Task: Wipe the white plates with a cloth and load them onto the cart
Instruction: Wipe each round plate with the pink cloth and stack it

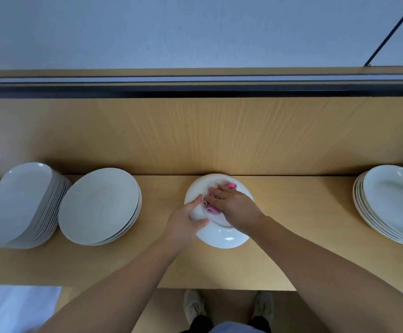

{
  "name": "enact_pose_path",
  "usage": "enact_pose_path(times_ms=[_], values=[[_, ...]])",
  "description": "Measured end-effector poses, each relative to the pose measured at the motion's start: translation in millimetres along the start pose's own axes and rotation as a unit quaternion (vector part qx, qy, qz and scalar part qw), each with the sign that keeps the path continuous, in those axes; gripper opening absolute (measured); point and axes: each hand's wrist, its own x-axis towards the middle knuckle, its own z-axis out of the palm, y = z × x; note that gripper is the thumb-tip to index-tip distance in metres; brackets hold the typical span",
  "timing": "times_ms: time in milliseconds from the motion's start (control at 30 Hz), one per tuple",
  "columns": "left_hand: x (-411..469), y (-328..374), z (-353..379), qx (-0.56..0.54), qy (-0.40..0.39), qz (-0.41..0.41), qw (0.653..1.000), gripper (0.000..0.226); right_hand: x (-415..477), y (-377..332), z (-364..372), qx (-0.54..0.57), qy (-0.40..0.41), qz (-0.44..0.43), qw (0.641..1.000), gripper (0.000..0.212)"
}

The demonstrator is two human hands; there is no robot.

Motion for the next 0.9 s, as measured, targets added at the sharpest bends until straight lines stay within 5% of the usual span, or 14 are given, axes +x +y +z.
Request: enact_pose_path(times_ms=[100,300,500,900], values=[[1.0,1.3,-0.8,0.011,-0.001,0.004,1.000,0.068,7.7,16.8,-2.8,-0.009,-0.032,0.024,0.999,0.036],[4.9,-0.3,-2.8,0.008,-0.007,0.004,1.000,0.069,-15.0,31.1,-6.6,-0.010,-0.071,0.081,0.994,0.062],[4.6,-3.1,3.8,0.013,-0.019,0.008,1.000,0.070,-50.4,4.7,-21.5,0.018,-0.076,0.058,0.995,0.057],[-11.6,16.6,12.7,-0.008,-0.005,0.011,1.000,0.083,-62.3,-8.6,-26.4,0.117,-0.097,0.162,0.975,0.028]])
